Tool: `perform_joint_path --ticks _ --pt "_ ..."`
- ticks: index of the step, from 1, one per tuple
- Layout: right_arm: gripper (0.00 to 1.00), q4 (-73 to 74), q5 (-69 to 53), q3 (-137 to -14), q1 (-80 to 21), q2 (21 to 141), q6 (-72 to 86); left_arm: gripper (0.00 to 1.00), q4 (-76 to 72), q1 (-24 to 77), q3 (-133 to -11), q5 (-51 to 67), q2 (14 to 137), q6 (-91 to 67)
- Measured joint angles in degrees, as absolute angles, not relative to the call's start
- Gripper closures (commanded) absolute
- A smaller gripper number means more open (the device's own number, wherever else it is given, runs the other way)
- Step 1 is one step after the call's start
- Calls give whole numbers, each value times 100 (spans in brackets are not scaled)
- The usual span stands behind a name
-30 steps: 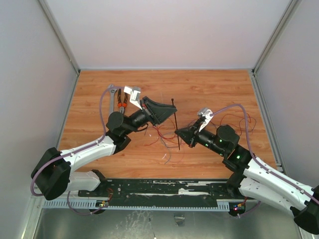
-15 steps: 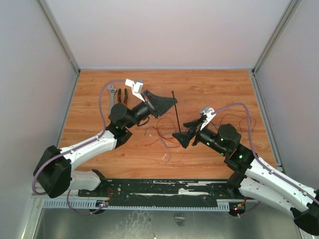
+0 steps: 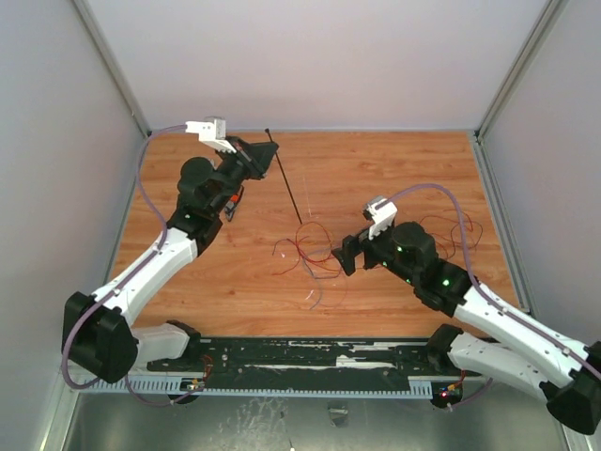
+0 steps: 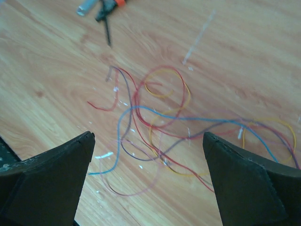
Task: Zip-tie the wires
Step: Tie the cable at the center of the board.
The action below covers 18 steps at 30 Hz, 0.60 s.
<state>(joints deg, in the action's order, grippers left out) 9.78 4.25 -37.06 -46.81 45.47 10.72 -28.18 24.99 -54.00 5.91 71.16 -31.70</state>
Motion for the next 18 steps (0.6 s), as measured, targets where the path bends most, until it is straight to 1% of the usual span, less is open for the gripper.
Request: perform_joint_path --ticks 4,10,15,18 --pt "1 1299 519 -3791 -4534 5013 1341 100 -2451 2447 -5400 235 6818 -2882" --pt "1 1562 513 -3798 -4495 5227 2036 100 -2335 2405 -5398 -54 6403 -2700" --pt "1 1653 266 -3730 -4486 5743 2574 100 -2335 2403 -5354 -104 6278 -2698" --pt "1 1649 58 -3444 -4493 5937 2851 100 -2322 2401 -5328 -106 6272 -2700"
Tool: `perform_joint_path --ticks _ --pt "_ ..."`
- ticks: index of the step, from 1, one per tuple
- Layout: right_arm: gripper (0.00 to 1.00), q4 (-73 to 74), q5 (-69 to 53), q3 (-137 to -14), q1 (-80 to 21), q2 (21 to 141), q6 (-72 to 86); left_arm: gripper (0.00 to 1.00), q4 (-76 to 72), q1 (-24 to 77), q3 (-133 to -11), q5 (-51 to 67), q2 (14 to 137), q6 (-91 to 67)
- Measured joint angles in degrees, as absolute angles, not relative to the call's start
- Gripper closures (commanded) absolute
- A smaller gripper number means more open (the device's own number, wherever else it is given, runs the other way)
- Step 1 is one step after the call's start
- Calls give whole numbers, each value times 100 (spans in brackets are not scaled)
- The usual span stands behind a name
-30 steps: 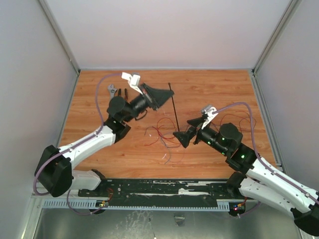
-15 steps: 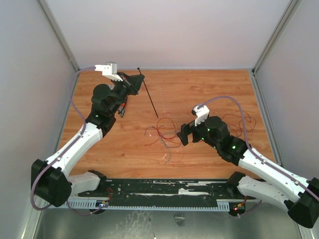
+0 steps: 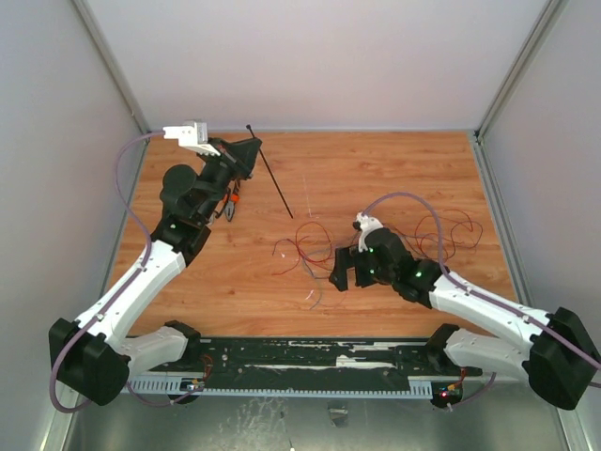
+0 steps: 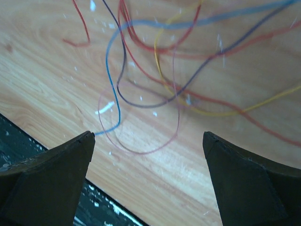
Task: Zip-tie the wires
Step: Tie the cable at the center of the board.
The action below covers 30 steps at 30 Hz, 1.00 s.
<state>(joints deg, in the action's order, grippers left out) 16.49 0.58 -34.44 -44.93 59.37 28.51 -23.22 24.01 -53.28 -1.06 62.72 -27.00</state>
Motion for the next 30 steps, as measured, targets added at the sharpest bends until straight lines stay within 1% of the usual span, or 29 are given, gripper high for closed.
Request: perform_joint_path --ticks 8,14,21,30 --pt "1 1632 -239 -2875 -4497 6038 3271 100 -2305 2394 -5282 -106 6272 -2714" --pt "1 1424 -325 -2714 -4499 6514 3299 100 -2305 2394 -5258 -97 6281 -2742" --pt "1 893 -351 -2797 -4499 6919 3234 100 -2307 2386 -5258 -71 6285 -2768" --pt "1 495 -482 -3251 -4499 7690 2934 100 -2314 2379 -5247 -36 6285 -2832"
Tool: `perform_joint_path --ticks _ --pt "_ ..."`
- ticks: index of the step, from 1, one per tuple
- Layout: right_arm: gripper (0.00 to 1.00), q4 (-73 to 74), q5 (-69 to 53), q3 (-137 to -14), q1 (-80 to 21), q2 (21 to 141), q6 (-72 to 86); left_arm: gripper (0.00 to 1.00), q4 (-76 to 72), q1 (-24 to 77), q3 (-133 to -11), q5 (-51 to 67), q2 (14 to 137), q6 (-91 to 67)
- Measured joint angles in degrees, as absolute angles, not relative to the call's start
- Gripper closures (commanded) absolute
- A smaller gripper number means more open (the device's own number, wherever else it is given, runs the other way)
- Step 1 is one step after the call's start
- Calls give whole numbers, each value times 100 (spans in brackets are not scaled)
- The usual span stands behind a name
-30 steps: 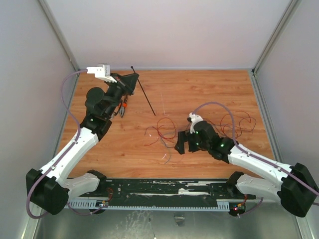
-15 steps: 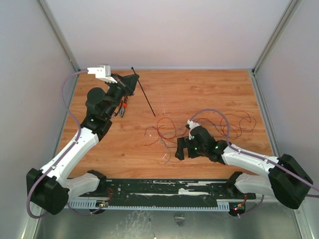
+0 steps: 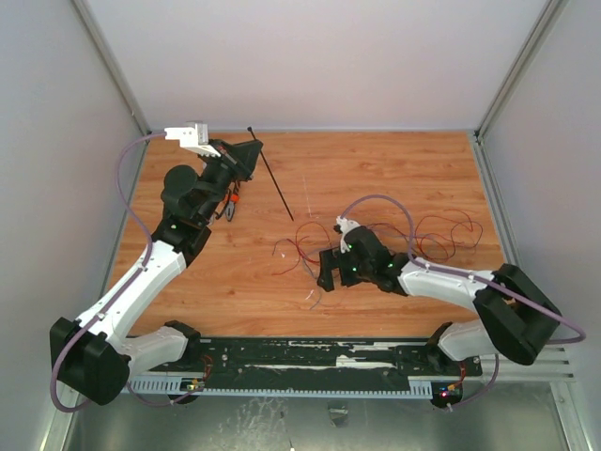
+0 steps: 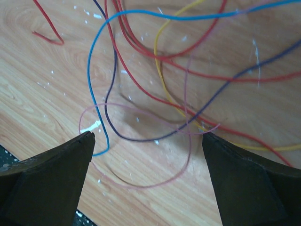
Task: Zip-tie the wires
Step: Tie the cable at the center of the board.
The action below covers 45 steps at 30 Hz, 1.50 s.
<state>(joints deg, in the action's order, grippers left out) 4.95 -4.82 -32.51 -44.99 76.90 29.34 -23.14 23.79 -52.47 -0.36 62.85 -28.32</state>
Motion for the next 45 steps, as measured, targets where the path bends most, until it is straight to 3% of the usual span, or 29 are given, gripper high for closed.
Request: perform_joint_path --ticks 13,26,32,40,45 --pt "1 123 -731 -5004 -4563 9664 2180 100 -2309 2290 -5190 -36 6198 -2834" --pt "1 -12 -683 -6003 -4851 10565 1946 100 -2303 2088 -5107 -12 5857 -2906" --pt "1 325 -574 -5642 -4866 10053 1920 100 -2320 2008 -5103 73 5887 -3004" --pt "1 729 -534 -5168 -4792 8322 1896 100 -2692 1988 -5103 484 6326 -3052" --pt "1 1004 -580 -4707 -4134 7387 1894 100 -3013 2025 -5253 875 6904 -3024"
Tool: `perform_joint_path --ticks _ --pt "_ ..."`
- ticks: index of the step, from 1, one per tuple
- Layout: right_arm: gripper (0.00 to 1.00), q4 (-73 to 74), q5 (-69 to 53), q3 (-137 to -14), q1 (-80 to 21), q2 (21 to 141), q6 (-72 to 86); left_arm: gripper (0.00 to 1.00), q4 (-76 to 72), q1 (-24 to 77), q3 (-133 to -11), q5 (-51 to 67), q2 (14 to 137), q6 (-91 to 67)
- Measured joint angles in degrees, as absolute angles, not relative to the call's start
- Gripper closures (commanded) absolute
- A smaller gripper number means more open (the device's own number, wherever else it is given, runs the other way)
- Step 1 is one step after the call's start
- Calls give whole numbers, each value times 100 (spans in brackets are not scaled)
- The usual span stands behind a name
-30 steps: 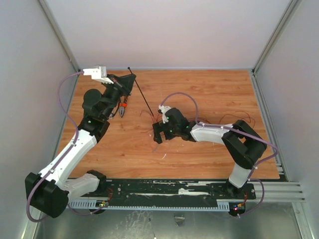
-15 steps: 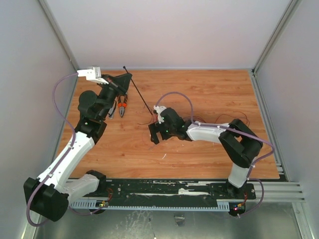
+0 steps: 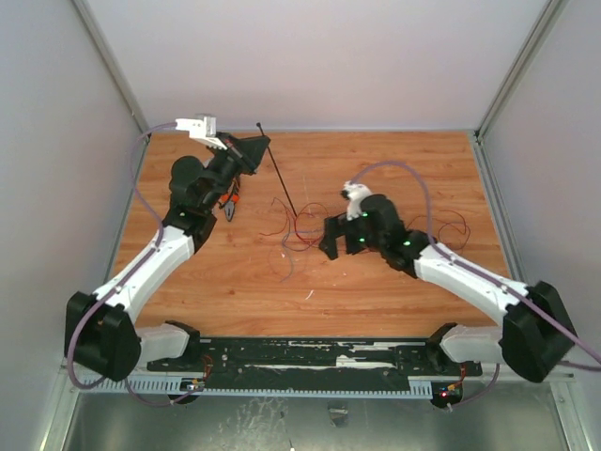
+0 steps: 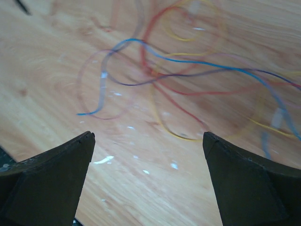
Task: Zip-tie the wires
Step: Tie the cable at the center of the board.
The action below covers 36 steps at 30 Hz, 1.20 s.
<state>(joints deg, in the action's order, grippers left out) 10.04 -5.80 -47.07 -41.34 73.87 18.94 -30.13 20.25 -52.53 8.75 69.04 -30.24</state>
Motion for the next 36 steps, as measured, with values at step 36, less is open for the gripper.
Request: perform_joint_path --ticks 36 --pt "1 1981 -777 -3538 -1599 4873 1905 100 -4320 2860 -9749 2110 13047 -2228"
